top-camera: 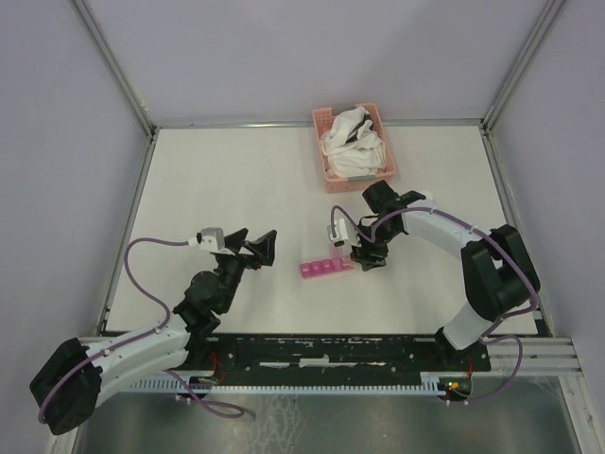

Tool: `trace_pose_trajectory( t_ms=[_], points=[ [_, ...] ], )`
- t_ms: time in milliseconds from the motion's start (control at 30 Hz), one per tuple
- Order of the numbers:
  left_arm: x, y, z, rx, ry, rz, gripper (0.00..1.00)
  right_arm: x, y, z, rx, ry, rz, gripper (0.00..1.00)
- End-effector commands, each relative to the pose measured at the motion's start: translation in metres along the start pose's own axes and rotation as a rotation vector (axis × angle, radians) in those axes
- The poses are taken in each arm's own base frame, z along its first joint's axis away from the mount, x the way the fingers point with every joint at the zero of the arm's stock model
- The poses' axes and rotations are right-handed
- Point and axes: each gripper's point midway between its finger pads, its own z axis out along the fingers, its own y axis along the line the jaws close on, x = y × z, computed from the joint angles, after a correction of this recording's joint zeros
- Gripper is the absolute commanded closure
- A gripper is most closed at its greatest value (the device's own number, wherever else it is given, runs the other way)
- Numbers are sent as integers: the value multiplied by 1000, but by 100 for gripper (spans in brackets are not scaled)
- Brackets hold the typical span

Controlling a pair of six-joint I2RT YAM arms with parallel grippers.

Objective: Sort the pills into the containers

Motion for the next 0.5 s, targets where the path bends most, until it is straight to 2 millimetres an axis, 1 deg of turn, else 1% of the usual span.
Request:
trace_pose_trajectory(
  t_ms=[0,100,233,467],
  points=[
    [-9,-5,4,10,-44,-89,1,-7,-18,-5,53,20,-23,99],
    [-3,-4,7,3,-26,-89,1,-7,-18,-5,54,41,-29,99],
    [-3,-3,9,-1,-25,-94,1,-4,-19,-1,54,77,-36,99],
    [-4,6,1,-1,-49,-136,1,-1,-19,0,52,113,-23,99]
  ],
)
